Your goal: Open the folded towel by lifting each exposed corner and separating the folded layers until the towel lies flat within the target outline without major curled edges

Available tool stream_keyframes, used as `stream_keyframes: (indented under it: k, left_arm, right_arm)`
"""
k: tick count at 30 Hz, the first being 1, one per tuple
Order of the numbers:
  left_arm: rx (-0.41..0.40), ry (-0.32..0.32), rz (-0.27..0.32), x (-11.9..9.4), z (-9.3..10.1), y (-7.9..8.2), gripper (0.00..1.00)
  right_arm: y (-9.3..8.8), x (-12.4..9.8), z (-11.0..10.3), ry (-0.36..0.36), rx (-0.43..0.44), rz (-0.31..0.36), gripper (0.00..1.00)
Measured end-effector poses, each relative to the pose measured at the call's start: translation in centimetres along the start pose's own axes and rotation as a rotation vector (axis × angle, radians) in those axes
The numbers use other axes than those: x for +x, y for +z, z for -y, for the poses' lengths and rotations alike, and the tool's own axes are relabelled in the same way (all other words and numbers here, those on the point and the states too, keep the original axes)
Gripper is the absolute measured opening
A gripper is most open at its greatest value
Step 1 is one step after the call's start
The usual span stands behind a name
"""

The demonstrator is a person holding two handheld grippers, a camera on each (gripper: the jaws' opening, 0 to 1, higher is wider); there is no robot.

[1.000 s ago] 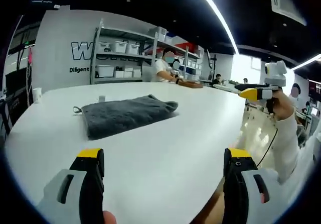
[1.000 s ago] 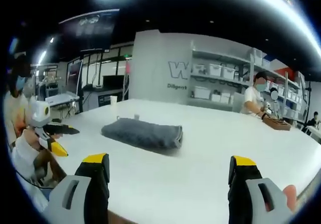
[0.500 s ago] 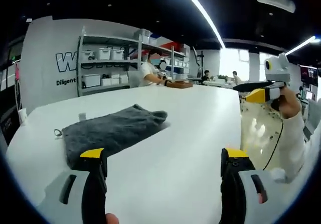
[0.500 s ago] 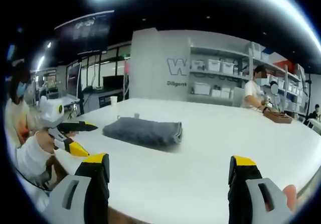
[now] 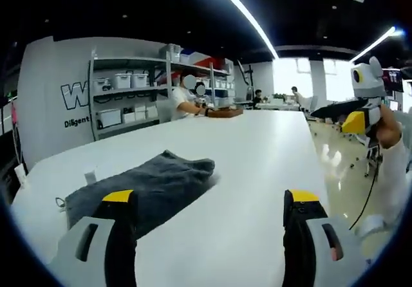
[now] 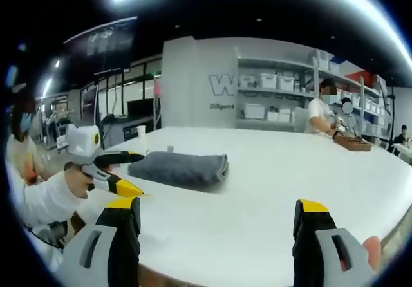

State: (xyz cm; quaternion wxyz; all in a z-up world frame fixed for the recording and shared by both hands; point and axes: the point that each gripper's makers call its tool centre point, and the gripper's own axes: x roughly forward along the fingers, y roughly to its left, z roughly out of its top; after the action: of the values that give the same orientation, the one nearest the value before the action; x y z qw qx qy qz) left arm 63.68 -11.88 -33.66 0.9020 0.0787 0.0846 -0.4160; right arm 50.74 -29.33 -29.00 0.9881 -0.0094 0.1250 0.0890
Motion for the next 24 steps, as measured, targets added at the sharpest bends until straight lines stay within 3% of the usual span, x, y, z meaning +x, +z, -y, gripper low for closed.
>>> stream_keyframes:
  k: [7, 12, 24]
  left_arm:
    - [-0.009, -0.029, -0.041, 4.5, -0.3, 0.6, 0.88]
    - [0.068, -0.042, -0.063, 8.3, 0.3, 1.1, 0.84]
    - [0.132, -0.016, -0.154, 14.5, 1.0, -0.3, 0.82]
  right_arm:
    - [-0.3, -0.1, -0.2, 0.004, -0.008, -0.016, 0.99]
    - [-0.7, 0.1, -0.1, 0.011, -0.005, -0.036, 0.99]
    - [-1.5, 0.2, 0.8, -0.006, 0.017, -0.06, 0.99]
